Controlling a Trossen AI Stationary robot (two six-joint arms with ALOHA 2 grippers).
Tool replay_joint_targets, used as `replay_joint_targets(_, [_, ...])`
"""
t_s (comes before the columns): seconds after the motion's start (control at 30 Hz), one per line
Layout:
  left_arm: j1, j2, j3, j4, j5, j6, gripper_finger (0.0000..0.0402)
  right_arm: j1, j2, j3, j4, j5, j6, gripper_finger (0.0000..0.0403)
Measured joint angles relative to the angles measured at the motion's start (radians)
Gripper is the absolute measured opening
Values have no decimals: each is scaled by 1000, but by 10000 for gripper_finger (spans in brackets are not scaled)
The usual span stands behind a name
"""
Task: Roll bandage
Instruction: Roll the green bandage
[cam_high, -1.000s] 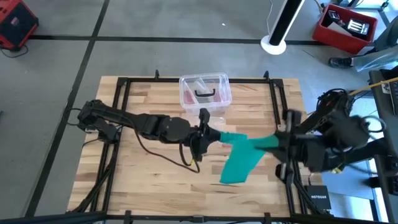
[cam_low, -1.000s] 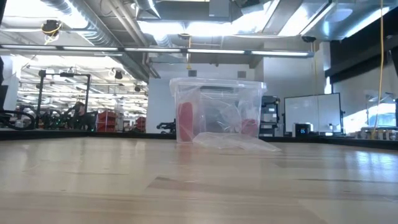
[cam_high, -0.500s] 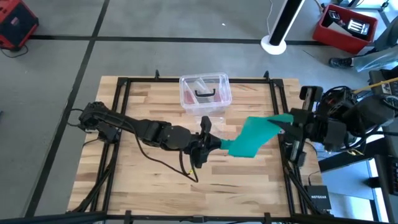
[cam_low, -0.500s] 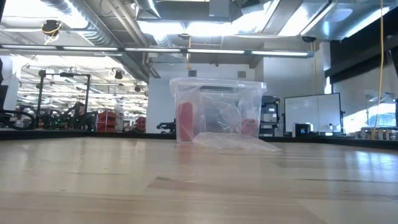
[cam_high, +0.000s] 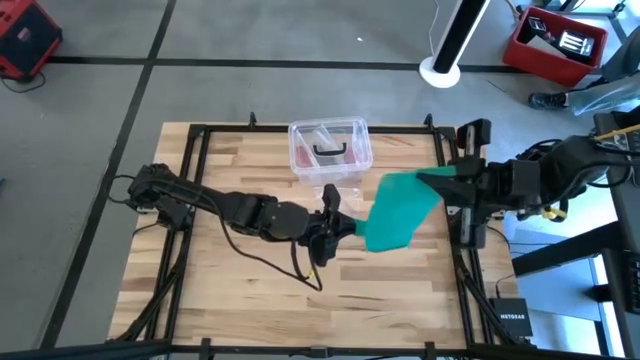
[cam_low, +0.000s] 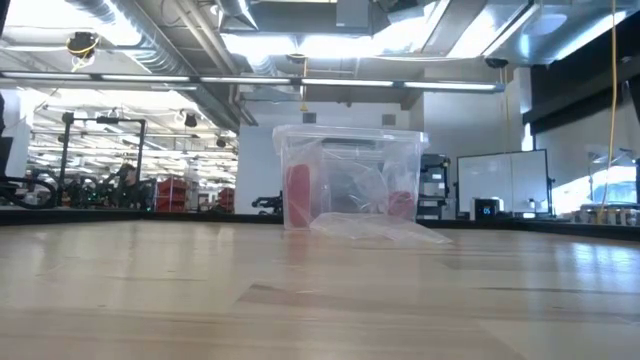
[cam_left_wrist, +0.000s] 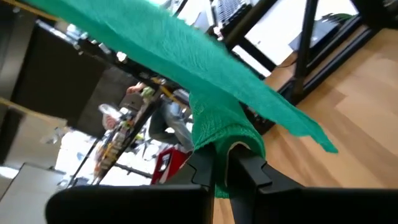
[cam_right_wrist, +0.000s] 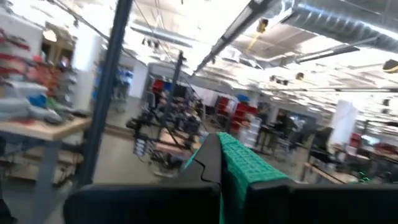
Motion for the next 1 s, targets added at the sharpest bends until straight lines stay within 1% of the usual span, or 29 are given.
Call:
replay_joint_targets(0.07, [5, 0, 0, 15, -28, 0, 15, 1, 12, 1, 22, -17, 6, 1])
replay_joint_targets(0.2, [10, 1, -1, 33, -34, 18, 15, 1, 34, 2, 54, -18, -23, 1])
replay_joint_targets(0.23, [8, 1, -1, 32, -34, 24, 15, 1, 34, 2, 55, -5, -46, 1])
replay_joint_targets(0.37, [-11, 1, -1, 25, -38, 24, 15, 1, 26, 2, 71, 101, -140, 1])
replay_joint_targets(0.4, [-16, 1, -1, 19, -40, 26, 15, 1, 23, 2, 75, 111, -155, 1])
replay_joint_targets(0.47, [-21, 1, -1, 16, -41, 29, 15, 2, 12, 2, 75, 107, -157, 1])
replay_joint_targets(0.63, [-21, -1, 0, 20, -43, 25, 15, 3, -3, 2, 74, 58, -130, 1])
replay_joint_targets(0.73, [-21, -1, 0, 14, -40, 26, 15, 3, -2, 1, 72, 62, -137, 1])
replay_joint_targets(0.93, [-37, -1, 0, 10, -25, 24, 15, 2, -1, 28, 71, 139, -236, 1])
replay_joint_targets(1.0, [-45, -2, 0, 19, -19, 24, 15, 2, -1, 42, 68, 184, -278, 1])
